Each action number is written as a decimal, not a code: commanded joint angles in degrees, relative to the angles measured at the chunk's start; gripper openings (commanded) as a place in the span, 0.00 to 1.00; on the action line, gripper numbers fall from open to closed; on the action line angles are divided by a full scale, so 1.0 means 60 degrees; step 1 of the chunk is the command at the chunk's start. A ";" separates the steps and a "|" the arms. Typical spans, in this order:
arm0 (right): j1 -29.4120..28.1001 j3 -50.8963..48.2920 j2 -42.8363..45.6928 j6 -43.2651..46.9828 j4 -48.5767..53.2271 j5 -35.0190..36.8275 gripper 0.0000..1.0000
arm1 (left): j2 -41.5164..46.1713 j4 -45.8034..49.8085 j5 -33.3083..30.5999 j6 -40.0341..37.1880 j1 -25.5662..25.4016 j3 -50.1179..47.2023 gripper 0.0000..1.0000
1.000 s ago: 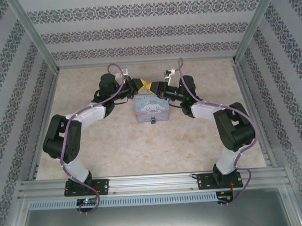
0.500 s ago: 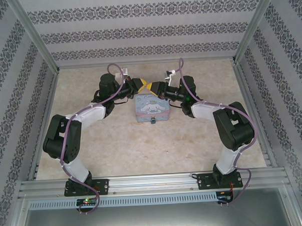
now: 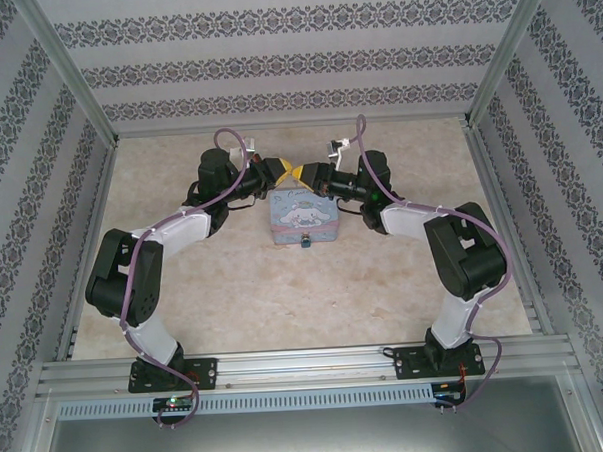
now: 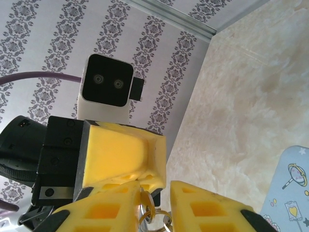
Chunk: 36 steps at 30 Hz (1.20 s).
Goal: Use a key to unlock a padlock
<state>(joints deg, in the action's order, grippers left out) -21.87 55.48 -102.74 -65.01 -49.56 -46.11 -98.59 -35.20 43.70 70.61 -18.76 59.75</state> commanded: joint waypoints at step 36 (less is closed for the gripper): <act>-0.0003 -0.0235 -0.0045 -0.0092 -0.0661 -0.0270 0.18 | -0.0107 -0.0564 -0.0063 0.0080 -0.0080 -0.0039 0.00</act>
<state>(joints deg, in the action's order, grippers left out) -21.89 54.35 -102.83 -65.93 -51.05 -47.05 -98.74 -35.22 43.27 70.83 -18.76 59.68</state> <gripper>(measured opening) 0.190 0.048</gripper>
